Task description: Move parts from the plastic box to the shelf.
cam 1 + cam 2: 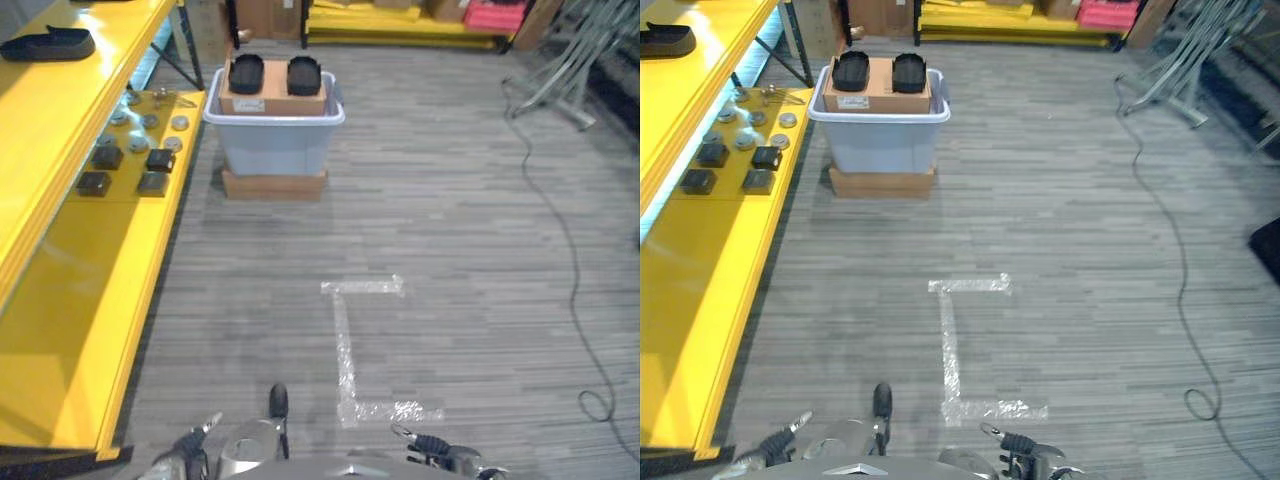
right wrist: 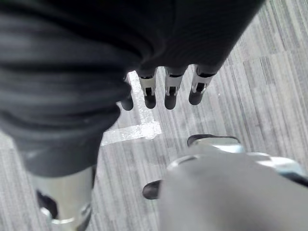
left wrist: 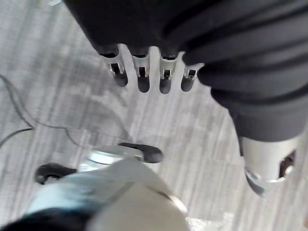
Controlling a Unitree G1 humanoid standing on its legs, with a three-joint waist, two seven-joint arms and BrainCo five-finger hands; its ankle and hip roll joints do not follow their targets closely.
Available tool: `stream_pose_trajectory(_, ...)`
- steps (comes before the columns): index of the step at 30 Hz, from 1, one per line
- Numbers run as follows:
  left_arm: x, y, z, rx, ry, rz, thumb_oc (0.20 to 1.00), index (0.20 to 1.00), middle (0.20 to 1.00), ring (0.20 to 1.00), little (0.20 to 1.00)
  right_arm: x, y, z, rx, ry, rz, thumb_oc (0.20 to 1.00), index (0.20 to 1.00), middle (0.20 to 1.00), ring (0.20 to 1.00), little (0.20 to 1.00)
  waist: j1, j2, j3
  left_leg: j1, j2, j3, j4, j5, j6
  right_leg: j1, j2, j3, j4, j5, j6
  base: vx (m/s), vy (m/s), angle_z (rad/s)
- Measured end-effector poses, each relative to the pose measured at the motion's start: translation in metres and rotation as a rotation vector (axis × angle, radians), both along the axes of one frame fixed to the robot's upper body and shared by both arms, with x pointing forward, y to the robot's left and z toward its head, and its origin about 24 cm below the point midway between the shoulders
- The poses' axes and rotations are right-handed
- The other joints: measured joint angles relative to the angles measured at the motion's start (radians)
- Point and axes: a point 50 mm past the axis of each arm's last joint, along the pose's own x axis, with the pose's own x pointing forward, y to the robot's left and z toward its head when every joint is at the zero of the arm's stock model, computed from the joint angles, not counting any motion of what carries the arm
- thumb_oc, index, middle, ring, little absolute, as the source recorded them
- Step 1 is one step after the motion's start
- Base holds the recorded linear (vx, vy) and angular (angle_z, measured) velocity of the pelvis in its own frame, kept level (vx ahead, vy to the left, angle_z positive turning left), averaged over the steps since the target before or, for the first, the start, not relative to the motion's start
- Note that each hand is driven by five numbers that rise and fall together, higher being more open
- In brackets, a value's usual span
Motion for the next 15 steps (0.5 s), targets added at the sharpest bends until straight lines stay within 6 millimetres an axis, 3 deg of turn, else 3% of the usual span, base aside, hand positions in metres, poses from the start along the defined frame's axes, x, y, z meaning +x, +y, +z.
stream_pose_trajectory(1,0.005,0.002,0.002,0.023,-0.004,-0.031,1.0,1.0,1.0,1.0,1.0,0.001,0.003,0.0,0.011,-0.013,-0.002,1.0,1.0,1.0,1.0,1.0,-0.019,-0.011,-0.004,0.026,-0.017,-0.005,-0.004,-0.018,-0.002,-0.093,-0.055,-0.018,0.18,-0.005,0.012,0.31,0.006,0.22)
stream_pose_trajectory(2,0.012,0.001,0.004,0.032,-0.02,-0.062,1.0,1.0,1.0,1.0,1.0,-0.002,0.004,-0.001,0.015,-0.012,-0.006,1.0,1.0,1.0,1.0,1.0,-0.03,-0.008,-0.008,0.044,-0.027,-0.007,-0.009,-0.029,-0.006,-0.142,-0.081,-0.021,0.218,-0.013,0.02,0.28,-0.033,0.25)
stream_pose_trajectory(3,0.026,0.0,0.008,0.045,-0.069,-0.103,1.0,1.0,1.0,1.0,1.0,-0.002,0.003,0.0,0.016,-0.02,-0.014,1.0,1.0,1.0,1.0,1.0,-0.042,-0.002,-0.01,0.051,-0.031,-0.005,-0.012,-0.054,-0.019,-0.197,-0.107,-0.023,0.167,-0.028,0.011,0.4,-0.151,0.09)
stream_pose_trajectory(4,0.034,0.0,0.012,0.056,-0.1,-0.13,1.0,1.0,1.0,1.0,1.0,0.001,0.004,0.001,0.017,-0.039,0.008,1.0,1.0,1.0,1.0,1.0,-0.051,0.01,-0.013,0.056,-0.037,-0.002,-0.01,-0.067,-0.03,-0.238,-0.128,-0.045,-0.066,-0.028,0.005,0.32,-0.131,0.04)
stream_pose_trajectory(5,0.045,-0.001,0.016,0.057,-0.134,-0.142,1.0,1.0,1.0,1.0,1.0,0.002,0.004,0.001,0.016,-0.044,0.013,1.0,1.0,1.0,1.0,1.0,-0.067,0.01,-0.015,0.066,-0.048,-0.009,-0.011,-0.087,-0.043,-0.257,-0.128,-0.045,-0.21,-0.018,-0.005,0.41,-0.156,0.0)
stream_pose_trajectory(6,0.047,-0.002,0.016,0.06,-0.14,-0.133,1.0,1.0,1.0,1.0,1.0,0.001,0.003,0.001,0.011,-0.038,0.025,1.0,1.0,1.0,1.0,1.0,-0.069,0.01,-0.022,0.07,-0.054,-0.004,-0.007,-0.115,-0.071,-0.248,-0.118,-0.049,-0.383,0.015,-0.012,0.36,-0.098,0.0)
stream_pose_trajectory(7,0.047,-0.002,0.016,0.06,-0.139,-0.132,1.0,1.0,1.0,1.0,1.0,0.0,0.003,0.001,0.009,-0.033,0.03,1.0,1.0,1.0,1.0,1.0,-0.079,0.012,-0.023,0.082,-0.064,-0.006,-0.005,-0.128,-0.067,-0.236,-0.103,-0.049,-0.504,0.053,-0.01,0.47,-0.13,0.04)
stream_pose_trajectory(9,0.045,-0.003,0.015,0.055,-0.13,-0.124,1.0,1.0,1.0,1.0,1.0,-0.005,0.003,0.0,0.009,-0.022,0.028,1.0,1.0,1.0,1.0,1.0,-0.12,0.004,-0.027,0.122,-0.107,-0.039,-0.005,-0.159,-0.058,-0.239,-0.086,-0.012,-0.612,0.147,-0.016,0.36,-0.11,0.37)
stream_pose_trajectory(10,0.046,-0.005,0.015,0.048,-0.132,-0.113,1.0,1.0,1.0,1.0,1.0,-0.005,0.004,-0.001,0.009,-0.017,0.032,1.0,1.0,1.0,1.0,1.0,-0.136,0.0,-0.03,0.139,-0.12,-0.057,0.001,-0.166,-0.042,-0.236,-0.08,0.012,-0.629,0.188,-0.025,0.39,-0.166,0.69)
stream_pose_trajectory(11,0.048,-0.009,0.015,0.035,-0.14,-0.105,1.0,1.0,1.0,1.0,1.0,-0.007,0.004,-0.001,0.012,-0.012,0.021,1.0,1.0,1.0,1.0,1.0,-0.153,0.008,-0.028,0.175,-0.131,-0.069,0.003,-0.176,-0.038,-0.229,-0.048,0.006,-0.601,0.236,-0.061,0.38,-0.176,0.62)
stream_pose_trajectory(14,0.04,-0.013,0.011,0.016,-0.121,-0.079,1.0,1.0,1.0,1.0,1.0,-0.018,0.001,-0.004,0.005,0.043,0.008,1.0,1.0,1.0,1.0,1.0,-0.149,0.016,-0.046,0.224,-0.147,-0.088,0.052,-0.185,-0.053,-0.172,0.007,-0.039,-0.581,0.266,-0.145,0.31,-0.202,0.42)
stream_pose_trajectory(15,0.036,-0.016,0.009,0.007,-0.109,-0.066,1.0,1.0,1.0,1.0,1.0,-0.019,-0.002,-0.004,-0.004,0.048,-0.004,1.0,1.0,1.0,1.0,1.0,-0.148,0.017,-0.05,0.229,-0.155,-0.09,0.079,-0.195,-0.069,-0.154,0.014,-0.046,-0.577,0.245,-0.174,0.19,-0.151,0.38)
